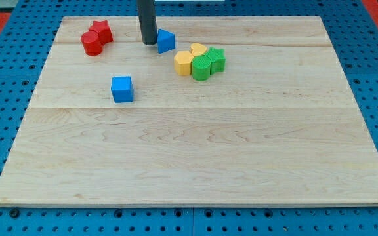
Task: Push the blue triangle to the center top of the board
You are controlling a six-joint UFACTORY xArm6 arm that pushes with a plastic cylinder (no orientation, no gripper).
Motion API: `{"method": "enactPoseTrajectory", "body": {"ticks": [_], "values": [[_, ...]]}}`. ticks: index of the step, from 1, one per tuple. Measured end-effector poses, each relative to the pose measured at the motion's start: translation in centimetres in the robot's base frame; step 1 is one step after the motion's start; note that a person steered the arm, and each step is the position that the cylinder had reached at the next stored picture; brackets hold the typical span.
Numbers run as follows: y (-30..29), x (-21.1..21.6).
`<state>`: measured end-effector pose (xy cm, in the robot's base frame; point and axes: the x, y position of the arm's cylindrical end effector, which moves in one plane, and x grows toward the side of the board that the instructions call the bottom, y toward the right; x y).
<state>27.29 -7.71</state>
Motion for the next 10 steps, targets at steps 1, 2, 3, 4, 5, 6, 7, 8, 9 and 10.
{"method": "enactPoseTrajectory", "body": {"ticks": [1, 2, 3, 4, 5, 6, 7, 8, 9, 10], "values": [[2.1, 1.8], [5.9, 3.7], [10.1, 3.5], [8.5, 1.4], [7.2, 1.8], [4.1, 2.8], [3.4, 0.1], [6.7, -2.5], [6.4, -2.1], [-0.5, 3.0]]}}
